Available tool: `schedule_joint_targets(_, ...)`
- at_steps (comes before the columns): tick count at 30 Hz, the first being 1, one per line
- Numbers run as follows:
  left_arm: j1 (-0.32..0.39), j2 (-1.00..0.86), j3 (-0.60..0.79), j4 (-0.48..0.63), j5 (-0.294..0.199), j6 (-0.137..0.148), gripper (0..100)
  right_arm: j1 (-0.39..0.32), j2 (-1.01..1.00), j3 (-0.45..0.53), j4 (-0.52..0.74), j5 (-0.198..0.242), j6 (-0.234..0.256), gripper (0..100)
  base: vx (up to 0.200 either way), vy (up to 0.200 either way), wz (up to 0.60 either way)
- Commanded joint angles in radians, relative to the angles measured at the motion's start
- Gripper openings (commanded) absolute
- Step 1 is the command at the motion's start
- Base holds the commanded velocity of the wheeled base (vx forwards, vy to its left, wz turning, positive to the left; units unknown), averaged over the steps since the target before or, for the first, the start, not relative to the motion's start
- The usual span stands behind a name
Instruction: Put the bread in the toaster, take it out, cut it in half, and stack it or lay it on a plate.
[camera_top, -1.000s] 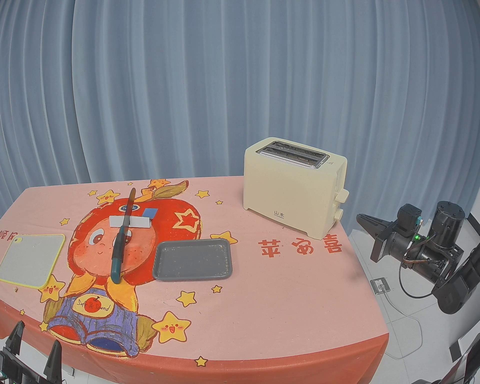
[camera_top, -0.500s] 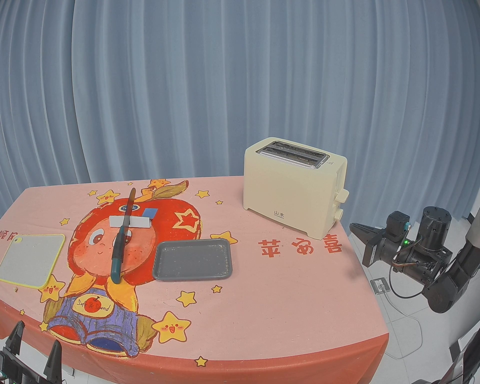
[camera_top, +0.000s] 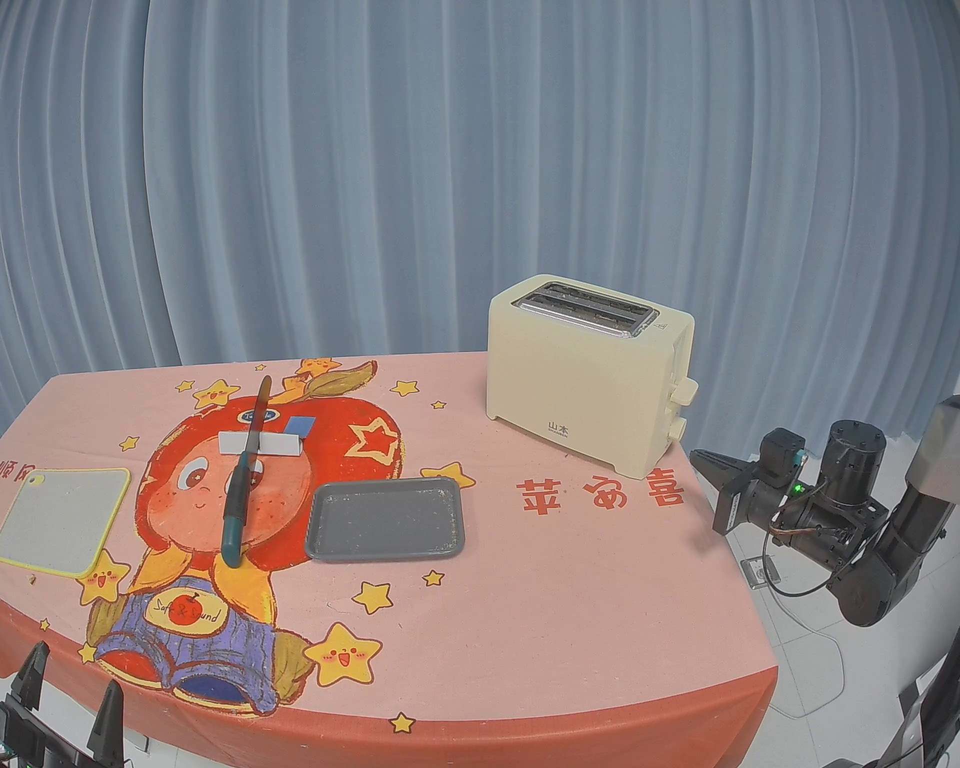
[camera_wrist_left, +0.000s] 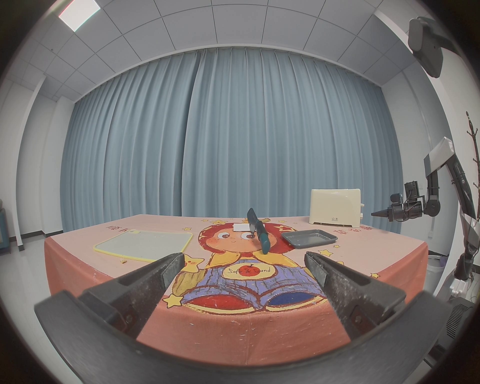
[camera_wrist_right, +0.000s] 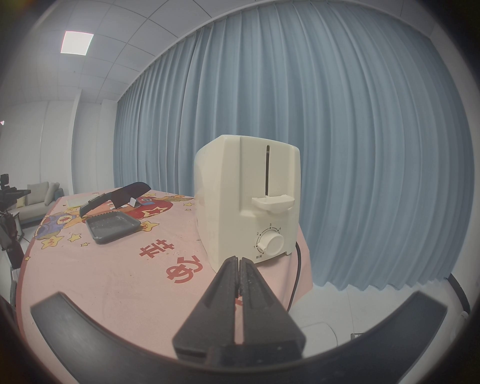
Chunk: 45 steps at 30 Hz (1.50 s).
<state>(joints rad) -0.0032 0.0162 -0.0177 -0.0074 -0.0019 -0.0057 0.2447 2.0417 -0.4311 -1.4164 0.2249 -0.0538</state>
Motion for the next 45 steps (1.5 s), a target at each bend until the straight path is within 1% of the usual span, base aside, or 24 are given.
schedule_joint_targets(1, 0.000, -0.015, 0.018, 0.000, -0.001, 0.000, 100, 0.002, 0.017, -0.002, -0.001, 0.001, 0.000, 0, 0.000, 0.000, 0.00)
schedule_joint_targets(45, 0.000, -0.015, 0.018, 0.000, -0.001, 0.000, 100, 0.010, 0.018, 0.005, -0.001, -0.002, -0.004, 0, 0.000, 0.000, 0.00)
